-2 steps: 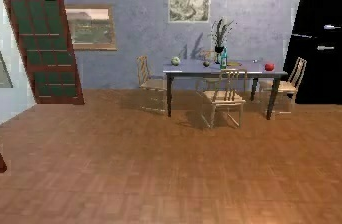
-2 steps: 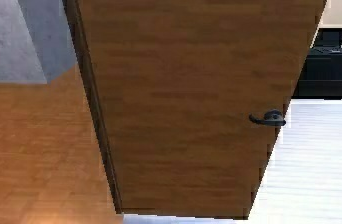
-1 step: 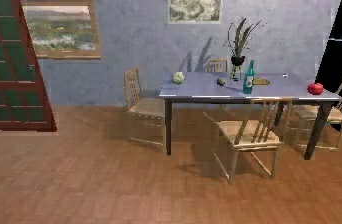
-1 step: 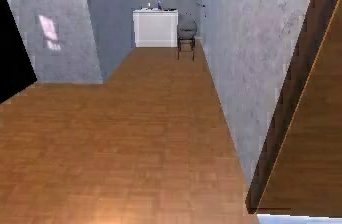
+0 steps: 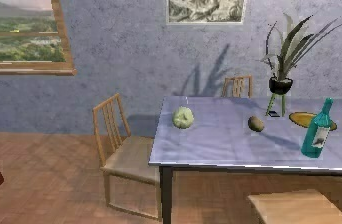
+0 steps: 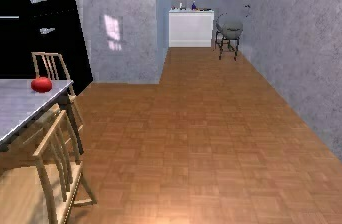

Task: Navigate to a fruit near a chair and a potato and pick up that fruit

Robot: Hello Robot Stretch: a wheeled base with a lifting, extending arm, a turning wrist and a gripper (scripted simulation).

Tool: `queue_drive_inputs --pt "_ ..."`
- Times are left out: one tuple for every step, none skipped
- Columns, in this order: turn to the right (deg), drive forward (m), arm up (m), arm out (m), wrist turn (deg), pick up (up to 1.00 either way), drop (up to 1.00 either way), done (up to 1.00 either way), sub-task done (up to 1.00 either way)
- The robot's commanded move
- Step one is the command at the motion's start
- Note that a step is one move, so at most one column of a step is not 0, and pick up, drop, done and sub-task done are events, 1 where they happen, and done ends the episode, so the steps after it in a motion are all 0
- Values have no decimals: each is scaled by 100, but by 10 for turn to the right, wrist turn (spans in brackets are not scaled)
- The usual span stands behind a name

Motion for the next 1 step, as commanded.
queue_drive_inputs --pt "-30 0 0 0 0 0 0 0 0"
